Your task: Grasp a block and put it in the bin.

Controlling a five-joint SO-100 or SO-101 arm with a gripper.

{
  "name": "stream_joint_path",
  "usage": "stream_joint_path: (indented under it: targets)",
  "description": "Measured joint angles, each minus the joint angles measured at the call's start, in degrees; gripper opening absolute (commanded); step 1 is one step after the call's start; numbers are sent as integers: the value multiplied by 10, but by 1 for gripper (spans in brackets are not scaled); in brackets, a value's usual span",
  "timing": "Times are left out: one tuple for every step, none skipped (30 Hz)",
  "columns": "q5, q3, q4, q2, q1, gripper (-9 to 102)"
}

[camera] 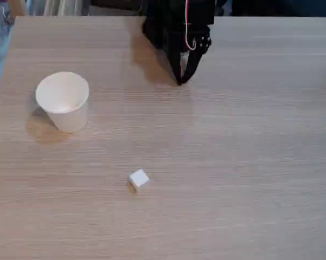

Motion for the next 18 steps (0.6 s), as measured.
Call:
stream_joint_path:
  targets:
    - [0, 0, 0, 0, 0, 0]
    - [-2, 0, 0, 0, -3, 0]
    - [-3, 0, 0, 0, -7, 0]
    - [-3, 0, 0, 0, -10, 0]
    - [-3, 0, 0, 0, -11, 0]
    - [-3, 0, 0, 0, -11, 0]
    - [-3, 0, 0, 0, -11, 0]
    - [-3, 0, 0, 0, -11, 0]
    - [-3, 0, 0, 0, -10, 0]
    - [-3, 0, 0, 0, -9, 0]
    - [-3, 0, 0, 0, -9, 0]
    - [-3, 0, 0, 0, -8, 0]
    - [-3, 0, 0, 0, -8, 0]
    - [-3, 0, 0, 0, -7, 0]
    - [-3, 0, 0, 0, -7, 0]
    - [-3, 0, 0, 0, -6, 0]
    - [-3, 0, 0, 0, -5, 0]
    - [-3, 0, 0, 0, -2, 0]
